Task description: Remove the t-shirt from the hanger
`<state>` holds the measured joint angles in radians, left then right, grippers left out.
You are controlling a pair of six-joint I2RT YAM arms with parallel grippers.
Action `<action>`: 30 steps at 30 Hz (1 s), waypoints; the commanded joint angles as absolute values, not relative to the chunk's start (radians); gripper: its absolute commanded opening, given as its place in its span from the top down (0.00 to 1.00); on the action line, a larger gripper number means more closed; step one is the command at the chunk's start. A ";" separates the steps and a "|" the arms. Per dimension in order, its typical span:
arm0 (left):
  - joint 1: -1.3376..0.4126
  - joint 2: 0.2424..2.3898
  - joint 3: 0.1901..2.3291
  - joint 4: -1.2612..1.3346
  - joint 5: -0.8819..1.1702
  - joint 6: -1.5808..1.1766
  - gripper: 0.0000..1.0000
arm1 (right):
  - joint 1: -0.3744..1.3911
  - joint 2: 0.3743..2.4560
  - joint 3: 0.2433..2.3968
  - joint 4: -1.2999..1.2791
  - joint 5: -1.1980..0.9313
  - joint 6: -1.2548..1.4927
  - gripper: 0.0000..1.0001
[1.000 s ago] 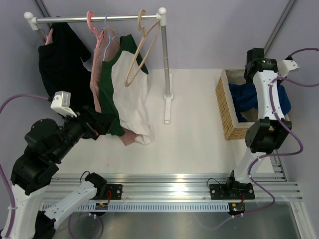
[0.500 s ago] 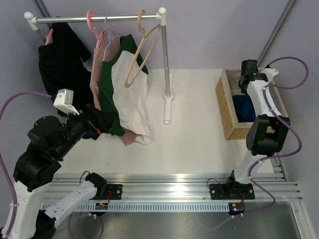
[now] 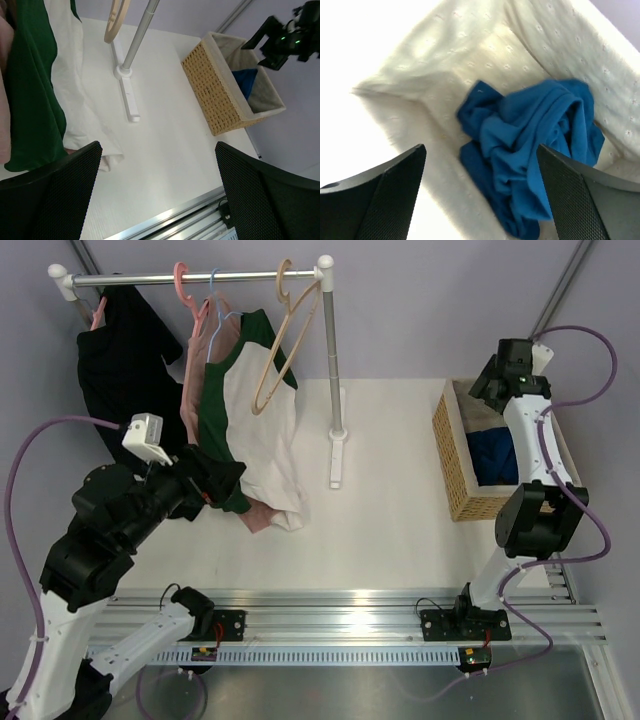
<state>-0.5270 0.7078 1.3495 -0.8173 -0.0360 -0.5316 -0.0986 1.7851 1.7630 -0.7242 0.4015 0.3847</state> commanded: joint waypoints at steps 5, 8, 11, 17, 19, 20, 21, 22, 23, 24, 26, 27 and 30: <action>-0.525 0.753 1.287 -0.712 -0.104 -0.442 0.01 | -0.088 1.568 1.878 -0.881 -0.062 0.255 0.01; -0.525 0.816 1.289 -0.677 -0.028 -0.442 0.01 | -0.063 1.427 1.764 -0.844 -0.168 0.281 0.01; -0.525 0.857 1.295 -0.657 0.035 -0.466 0.01 | 0.015 1.382 1.744 -0.885 -0.216 0.285 0.00; -0.525 0.834 1.282 -0.618 0.035 -0.468 0.01 | 0.244 1.278 1.692 -0.927 -0.239 0.351 0.01; -0.525 0.831 1.295 -0.629 0.043 -0.462 0.01 | 0.244 1.194 1.608 -0.873 -0.306 0.406 0.00; -0.526 0.828 1.296 -0.644 0.040 -0.462 0.01 | 0.244 1.166 1.574 -0.853 -0.330 0.419 0.01; -0.525 0.815 1.292 -0.650 0.035 -0.462 0.01 | 0.244 1.105 1.519 -0.818 -0.350 0.426 0.01; -0.525 0.804 1.287 -0.656 0.032 -0.462 0.01 | 0.244 1.073 1.497 -0.809 -0.365 0.439 0.01; -0.525 0.795 1.279 -0.670 0.022 -0.463 0.01 | 0.244 1.019 1.467 -0.807 -0.364 0.446 0.00; -0.525 0.782 1.270 -0.679 0.012 -0.462 0.01 | 0.244 0.996 1.454 -0.810 -0.367 0.451 0.00; -0.525 0.753 1.261 -0.699 0.006 -0.459 0.01 | 0.244 0.936 1.430 -0.842 -0.374 0.449 0.00; -0.525 0.733 1.253 -0.706 0.008 -0.454 0.01 | 0.244 0.921 1.425 -0.857 -0.368 0.440 0.01; -0.525 0.709 1.249 -0.727 0.006 -0.451 0.01 | 0.244 0.885 1.425 -0.929 -0.356 0.402 0.00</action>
<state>-0.5270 0.7383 1.2572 -0.7219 0.0082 -0.4675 0.2443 0.9092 1.4319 -0.8776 -0.3210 0.4263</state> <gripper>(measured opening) 0.985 0.993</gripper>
